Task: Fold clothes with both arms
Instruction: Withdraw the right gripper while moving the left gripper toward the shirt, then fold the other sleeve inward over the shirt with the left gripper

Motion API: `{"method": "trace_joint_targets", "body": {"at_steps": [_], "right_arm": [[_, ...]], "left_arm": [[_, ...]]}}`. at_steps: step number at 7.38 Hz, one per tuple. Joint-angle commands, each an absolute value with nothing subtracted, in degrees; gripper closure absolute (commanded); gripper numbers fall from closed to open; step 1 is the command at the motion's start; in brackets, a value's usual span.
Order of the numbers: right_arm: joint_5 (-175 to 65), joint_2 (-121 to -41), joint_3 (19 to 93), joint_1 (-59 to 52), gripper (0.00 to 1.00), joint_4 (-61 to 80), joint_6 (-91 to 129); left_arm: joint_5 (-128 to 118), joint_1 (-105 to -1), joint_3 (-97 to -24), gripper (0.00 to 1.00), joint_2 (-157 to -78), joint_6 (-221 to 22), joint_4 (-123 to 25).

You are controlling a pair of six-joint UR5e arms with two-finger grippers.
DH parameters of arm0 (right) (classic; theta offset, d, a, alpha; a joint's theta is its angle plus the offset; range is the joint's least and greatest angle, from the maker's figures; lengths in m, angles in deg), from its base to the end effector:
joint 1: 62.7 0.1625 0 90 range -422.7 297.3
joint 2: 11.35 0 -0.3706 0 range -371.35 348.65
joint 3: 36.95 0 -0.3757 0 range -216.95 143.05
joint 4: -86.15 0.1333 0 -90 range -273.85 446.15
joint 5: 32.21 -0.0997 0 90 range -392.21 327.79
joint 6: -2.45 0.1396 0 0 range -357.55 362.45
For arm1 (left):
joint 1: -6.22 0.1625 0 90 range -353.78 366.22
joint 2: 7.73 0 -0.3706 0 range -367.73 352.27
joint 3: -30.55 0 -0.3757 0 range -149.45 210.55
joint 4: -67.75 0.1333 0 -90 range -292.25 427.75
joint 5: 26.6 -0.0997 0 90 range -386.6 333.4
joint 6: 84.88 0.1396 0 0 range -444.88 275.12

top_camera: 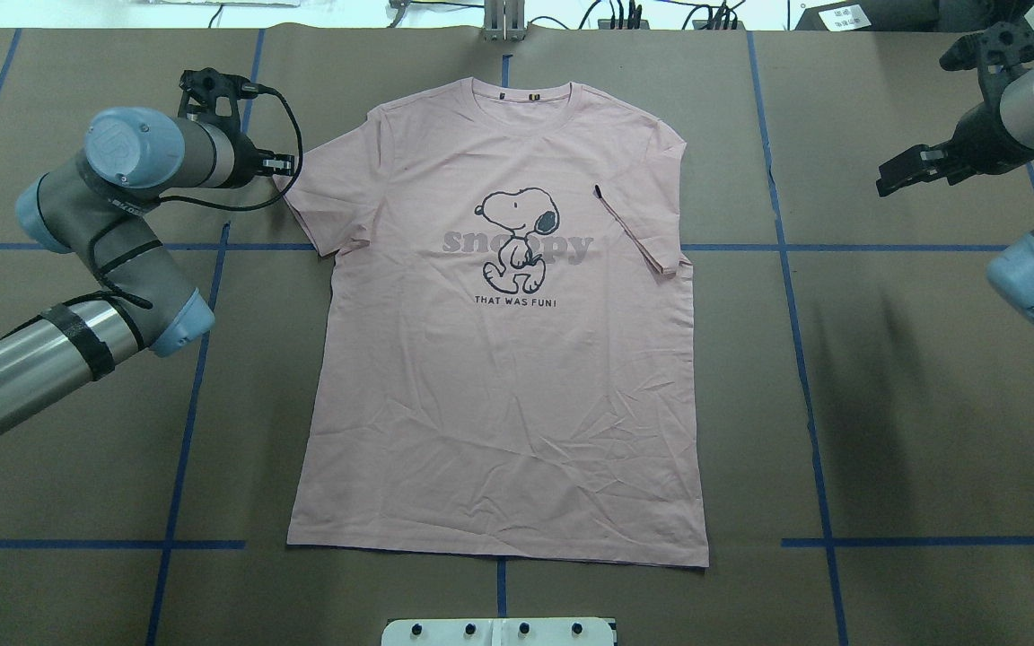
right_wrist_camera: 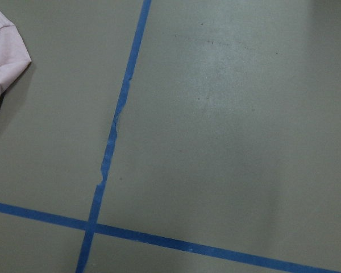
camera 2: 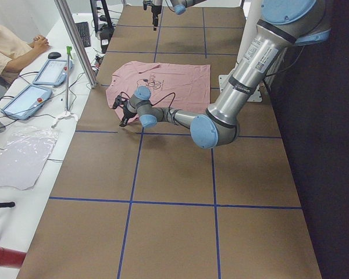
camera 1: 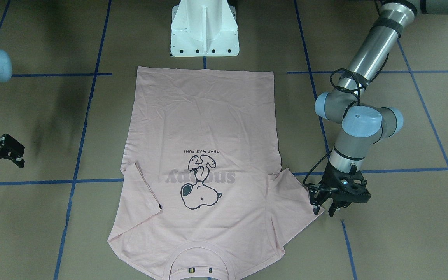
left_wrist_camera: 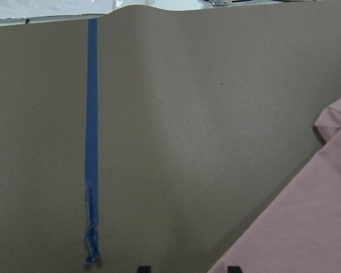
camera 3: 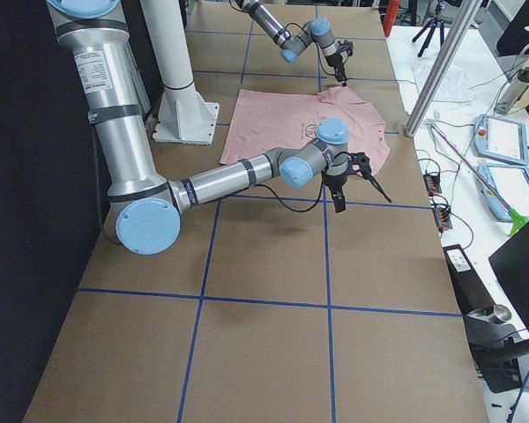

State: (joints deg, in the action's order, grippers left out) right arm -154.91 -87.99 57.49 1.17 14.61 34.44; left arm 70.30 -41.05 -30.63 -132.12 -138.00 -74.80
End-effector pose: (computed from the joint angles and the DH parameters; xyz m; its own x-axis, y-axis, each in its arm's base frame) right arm -0.2093 -0.5581 0.4440 0.7096 -0.1741 0.6828 -0.0245 0.9623 0.2709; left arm 0.4257 -0.6326 0.4204 0.6828 0.1389 -0.7173 0.3129 0.8316 0.4589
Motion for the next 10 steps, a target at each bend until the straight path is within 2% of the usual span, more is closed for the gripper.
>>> {"method": "trace_joint_targets", "body": {"at_steps": [1,2,3,7,9,10], "right_arm": [[-154.7,-88.0,57.4,1.1,0.00,14.6,34.4],[-154.7,-87.9,57.4,1.2,0.00,14.6,34.4],[-154.8,-87.9,57.4,1.1,0.00,14.6,34.4],[-154.7,-87.8,57.4,1.1,0.00,14.6,34.4],[-154.7,-87.8,57.4,1.1,0.00,14.6,34.5],[-154.7,-87.8,57.4,1.1,0.00,14.6,34.4]], "left_arm": [[70.3,-39.9,-30.6,0.65,-132.2,-140.1,-76.0],[69.0,-39.2,-30.6,0.78,-132.1,-141.9,-76.5],[68.8,-39.2,-31.1,1.00,-131.7,-142.6,-77.2],[69.3,-40.2,-35.4,1.00,-131.9,-142.0,-74.9],[69.2,-39.8,-47.0,1.00,-133.8,-142.9,-56.0],[69.2,-39.4,-49.1,1.00,-137.7,-143.4,-46.3]]}}
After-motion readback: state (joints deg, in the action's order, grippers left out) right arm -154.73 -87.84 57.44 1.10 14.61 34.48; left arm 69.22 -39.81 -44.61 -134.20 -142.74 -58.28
